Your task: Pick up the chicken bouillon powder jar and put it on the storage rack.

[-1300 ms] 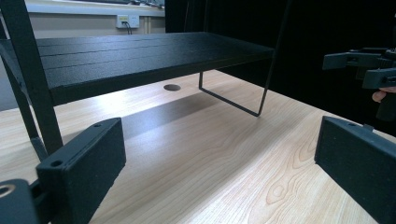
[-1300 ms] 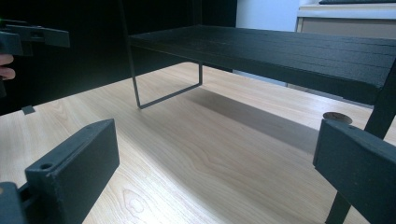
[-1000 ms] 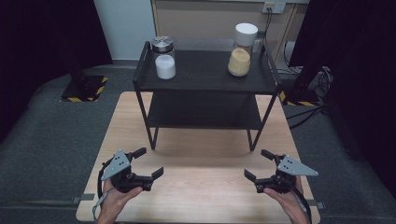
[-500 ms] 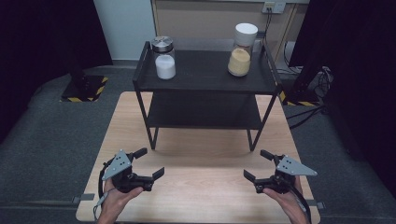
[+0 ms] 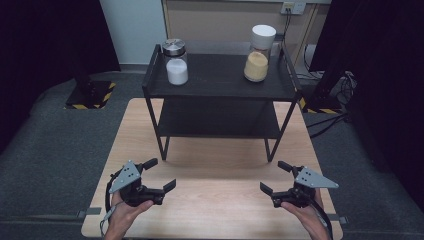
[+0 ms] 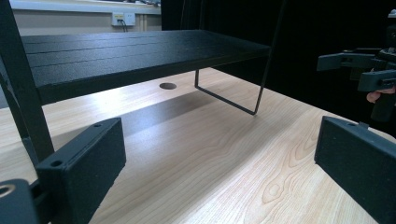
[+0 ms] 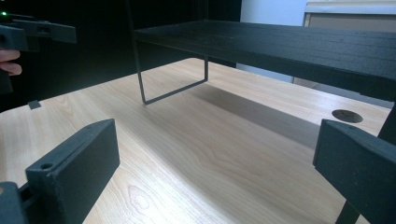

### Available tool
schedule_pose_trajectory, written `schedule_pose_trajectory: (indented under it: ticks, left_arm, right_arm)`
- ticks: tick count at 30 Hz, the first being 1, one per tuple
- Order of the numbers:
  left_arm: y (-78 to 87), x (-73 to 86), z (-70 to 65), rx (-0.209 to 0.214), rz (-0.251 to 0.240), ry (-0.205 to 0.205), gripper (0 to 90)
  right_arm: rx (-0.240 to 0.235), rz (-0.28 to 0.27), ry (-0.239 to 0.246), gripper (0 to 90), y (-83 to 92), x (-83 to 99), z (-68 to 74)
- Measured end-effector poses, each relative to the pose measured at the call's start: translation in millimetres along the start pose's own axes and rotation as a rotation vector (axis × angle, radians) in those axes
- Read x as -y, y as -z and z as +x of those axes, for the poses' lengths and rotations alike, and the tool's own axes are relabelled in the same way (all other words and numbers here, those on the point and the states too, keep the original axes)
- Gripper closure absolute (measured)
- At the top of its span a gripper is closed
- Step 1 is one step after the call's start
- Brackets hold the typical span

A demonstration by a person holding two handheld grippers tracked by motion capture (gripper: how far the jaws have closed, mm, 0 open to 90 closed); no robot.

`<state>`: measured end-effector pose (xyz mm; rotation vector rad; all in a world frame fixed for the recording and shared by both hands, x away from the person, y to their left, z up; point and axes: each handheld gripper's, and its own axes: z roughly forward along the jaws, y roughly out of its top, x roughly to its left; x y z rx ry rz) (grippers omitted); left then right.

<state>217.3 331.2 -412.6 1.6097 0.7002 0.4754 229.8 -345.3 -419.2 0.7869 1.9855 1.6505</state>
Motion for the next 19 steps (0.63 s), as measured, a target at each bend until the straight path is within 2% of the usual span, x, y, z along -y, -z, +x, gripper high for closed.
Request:
schedule_pose_trajectory:
  ticks: [4, 11, 19]
  left_arm:
    - [1.5, -0.1, -0.9, 0.003, -0.007, -0.003, 0.8]
    - [1.0, -0.4, -0.4, 0.000, -0.004, -0.003, 0.8]
    - [0.4, -0.6, 0.1, 0.001, -0.002, -0.005, 0.8]
  right_arm:
    - [-0.003, -0.007, -0.005, 1.0, 0.0, 0.4, 0.7]
    - [0.000, -0.051, -0.067, 0.8, -0.3, 7.5, 1.0]
    - [0.011, -0.063, -0.075, 0.8, -1.4, 9.6, 2.5]
